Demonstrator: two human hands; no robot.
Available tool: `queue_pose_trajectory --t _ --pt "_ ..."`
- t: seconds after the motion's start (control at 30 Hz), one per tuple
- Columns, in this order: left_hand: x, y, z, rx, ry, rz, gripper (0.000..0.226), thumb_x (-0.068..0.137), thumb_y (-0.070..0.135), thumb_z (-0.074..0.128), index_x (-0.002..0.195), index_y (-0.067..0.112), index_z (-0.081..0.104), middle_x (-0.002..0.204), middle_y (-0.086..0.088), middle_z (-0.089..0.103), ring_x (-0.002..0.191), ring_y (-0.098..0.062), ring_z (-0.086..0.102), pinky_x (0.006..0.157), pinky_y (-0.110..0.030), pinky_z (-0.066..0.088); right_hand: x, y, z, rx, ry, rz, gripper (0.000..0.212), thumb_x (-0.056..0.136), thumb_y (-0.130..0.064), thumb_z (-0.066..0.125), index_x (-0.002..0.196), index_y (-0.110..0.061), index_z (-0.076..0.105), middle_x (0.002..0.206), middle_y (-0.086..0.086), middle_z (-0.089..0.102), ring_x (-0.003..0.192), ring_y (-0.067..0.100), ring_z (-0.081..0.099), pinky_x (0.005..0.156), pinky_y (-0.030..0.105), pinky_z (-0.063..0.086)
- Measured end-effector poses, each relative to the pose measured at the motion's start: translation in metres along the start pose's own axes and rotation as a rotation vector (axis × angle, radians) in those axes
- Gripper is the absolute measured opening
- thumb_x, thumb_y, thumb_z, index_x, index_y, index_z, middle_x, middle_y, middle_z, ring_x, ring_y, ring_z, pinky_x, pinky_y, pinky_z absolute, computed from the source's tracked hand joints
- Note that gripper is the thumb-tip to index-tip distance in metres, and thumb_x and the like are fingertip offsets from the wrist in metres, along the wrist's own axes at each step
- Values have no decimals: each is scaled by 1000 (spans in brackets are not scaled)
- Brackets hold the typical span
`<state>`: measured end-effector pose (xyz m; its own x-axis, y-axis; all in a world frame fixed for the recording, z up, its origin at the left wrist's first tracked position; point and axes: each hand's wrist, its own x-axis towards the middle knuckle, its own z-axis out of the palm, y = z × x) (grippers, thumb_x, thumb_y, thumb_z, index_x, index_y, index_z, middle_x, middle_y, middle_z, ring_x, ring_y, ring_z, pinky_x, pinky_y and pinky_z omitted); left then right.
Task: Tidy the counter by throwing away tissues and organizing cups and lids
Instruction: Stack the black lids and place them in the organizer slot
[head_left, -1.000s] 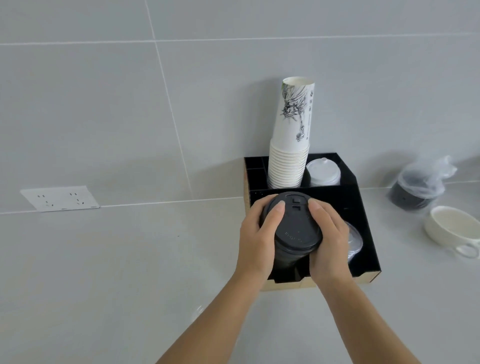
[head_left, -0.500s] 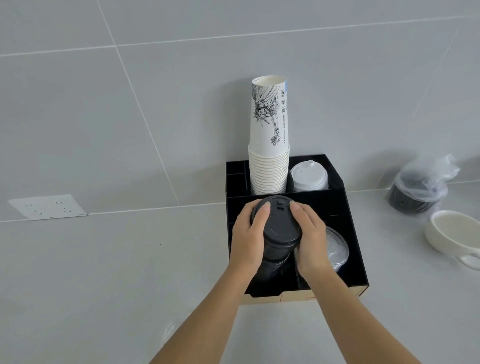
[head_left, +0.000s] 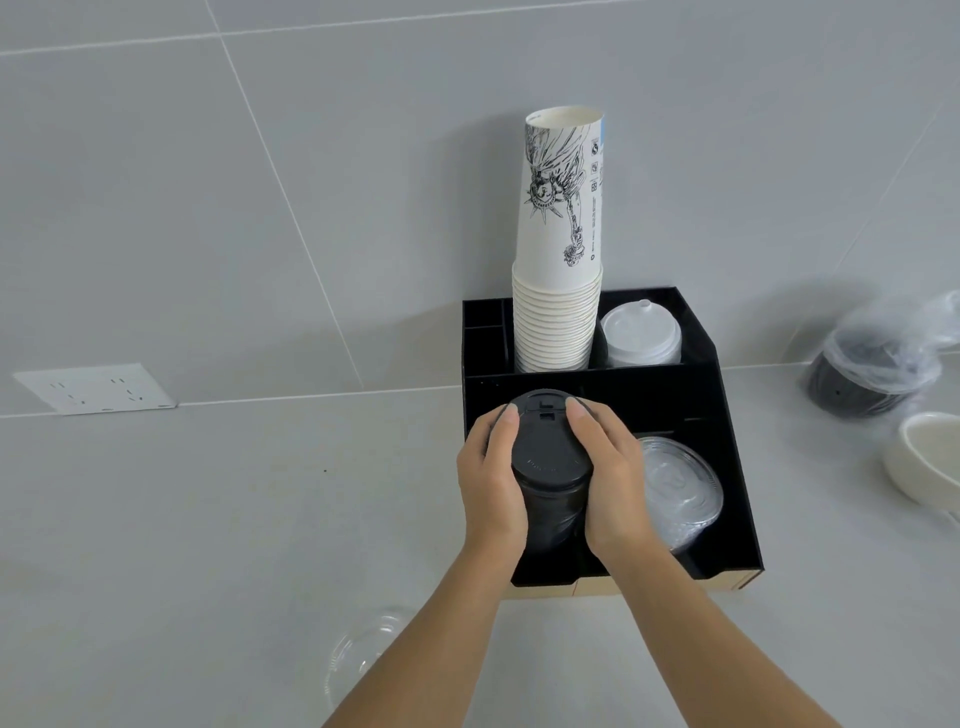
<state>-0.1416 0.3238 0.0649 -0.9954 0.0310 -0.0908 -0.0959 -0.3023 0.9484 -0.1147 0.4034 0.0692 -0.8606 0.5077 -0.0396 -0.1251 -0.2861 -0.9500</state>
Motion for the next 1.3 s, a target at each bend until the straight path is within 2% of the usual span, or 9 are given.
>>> queue_pose_trajectory --t 0.13,0.27,0.37,0.63,0.73,0.83,1.0,1.2,1.3 --pt "2 -2 -2 -74 42 -12 30 83 29 53 97 8 68 91 -10 70 85 -20 65 71 -29 53 4 0 6 -18 -21 -2 31 80 -30 58 99 -7 67 91 4 71 83 11 66 72 23 52" --pt "5 -1 -3 -85 34 -30 26 86 25 53 95 6 68 89 -9 70 84 -20 65 67 -24 52 6 2 7 -19 -14 12 22 88 -22 58 99 -6 67 93 8 71 84 14 66 74 27 51" --pt "8 -2 -3 -86 25 -69 28 85 27 52 95 8 69 90 -9 71 86 -21 65 72 -27 51 8 2 7 3 -8 48 21 91 -16 54 101 -4 67 94 10 71 82 14 66 72 24 52" --pt "7 2 -4 -59 9 -110 42 76 37 51 98 5 67 100 -18 68 92 -24 63 84 -38 49 8 3 8 -25 -2 71 22 92 -17 52 102 -3 66 91 8 70 79 12 65 68 22 50" --pt "9 9 -5 -20 -5 -117 31 87 29 52 99 4 67 103 -18 69 93 -23 63 84 -35 50 8 0 8 -7 -3 97 23 92 -21 53 103 -6 67 94 8 71 83 14 66 73 24 51" --pt "8 14 -5 58 5 -31 22 92 21 50 101 9 67 96 -5 70 92 -15 63 76 -21 50 6 -4 7 -45 5 80 26 91 -30 55 102 -11 68 99 6 72 91 16 67 83 30 51" --pt "-4 12 -5 121 -25 38 22 92 26 51 105 15 65 103 -3 69 98 -15 64 86 -29 52 -4 -2 5 -46 6 9 38 89 -41 52 109 -12 65 107 10 70 103 23 65 92 38 51" --pt "-4 11 -9 73 -21 23 45 80 42 51 114 15 63 113 -3 67 109 -18 61 97 -37 47 -8 -1 2 -42 49 -34 44 84 -45 50 111 -13 64 113 10 67 109 22 62 97 37 48" --pt "-4 15 -11 88 -3 21 61 74 54 51 120 15 60 121 -4 64 116 -17 56 105 -42 41 -8 -2 -2 -60 64 -56 43 85 -47 48 116 -20 61 118 3 65 113 14 59 95 27 45"
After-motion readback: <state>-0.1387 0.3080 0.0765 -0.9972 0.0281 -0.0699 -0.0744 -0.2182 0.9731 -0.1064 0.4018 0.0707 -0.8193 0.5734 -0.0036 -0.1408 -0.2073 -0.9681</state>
